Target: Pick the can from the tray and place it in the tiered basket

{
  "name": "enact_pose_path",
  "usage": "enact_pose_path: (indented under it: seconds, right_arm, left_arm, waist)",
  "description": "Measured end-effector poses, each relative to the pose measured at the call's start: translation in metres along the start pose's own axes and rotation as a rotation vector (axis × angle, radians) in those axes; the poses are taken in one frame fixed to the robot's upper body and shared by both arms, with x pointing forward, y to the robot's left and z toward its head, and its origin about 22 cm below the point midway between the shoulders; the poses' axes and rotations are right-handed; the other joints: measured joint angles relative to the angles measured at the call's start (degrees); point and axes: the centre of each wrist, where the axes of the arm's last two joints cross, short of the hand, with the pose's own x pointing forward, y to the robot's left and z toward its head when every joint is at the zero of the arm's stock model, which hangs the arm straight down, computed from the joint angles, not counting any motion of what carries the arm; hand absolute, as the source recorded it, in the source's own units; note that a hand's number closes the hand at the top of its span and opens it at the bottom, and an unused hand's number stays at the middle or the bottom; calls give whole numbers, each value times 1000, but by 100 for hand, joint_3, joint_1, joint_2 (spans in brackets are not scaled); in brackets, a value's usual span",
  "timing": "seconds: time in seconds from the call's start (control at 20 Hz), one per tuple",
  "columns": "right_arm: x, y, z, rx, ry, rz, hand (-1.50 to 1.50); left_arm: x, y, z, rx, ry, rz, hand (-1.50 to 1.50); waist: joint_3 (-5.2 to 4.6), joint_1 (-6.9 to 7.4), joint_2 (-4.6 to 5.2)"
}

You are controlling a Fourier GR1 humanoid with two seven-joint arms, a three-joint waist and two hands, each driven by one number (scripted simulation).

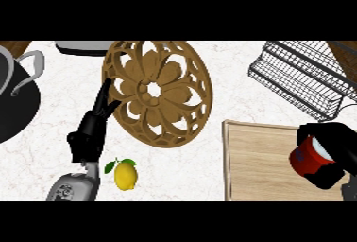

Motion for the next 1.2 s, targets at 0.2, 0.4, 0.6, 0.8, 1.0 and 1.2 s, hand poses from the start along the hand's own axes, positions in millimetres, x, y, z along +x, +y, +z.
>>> enact_pose_path:
  seconds: [0.2,0.4,0.6,0.8,1.0,1.2]
  right_arm:
    - [10,1,-9,32,324,-5,150]
    - [40,-5,-29,33,611,-7,150]
    - [81,-26,-59,-36,838,3,150]
    - [123,-63,-83,-170,927,10,150]
    - [163,-105,-92,-321,937,17,150]
    - [197,-154,-90,-441,921,7,150]
  left_arm:
    - [1,-3,-2,-13,-10,-3,0]
    - [3,-9,-3,-36,-21,1,0]
    - [5,-12,-6,-59,-28,2,0]
    - [4,-15,-6,-61,-23,2,0]
    - [0,-14,-7,-49,-12,1,0]
    - [-4,-10,-6,-34,-6,-3,0]
  waist:
    - [-70,118,54]
    - [-47,276,82]
    - [40,400,114]
    - [79,384,101]
    - [90,316,70]
    - [92,243,41]
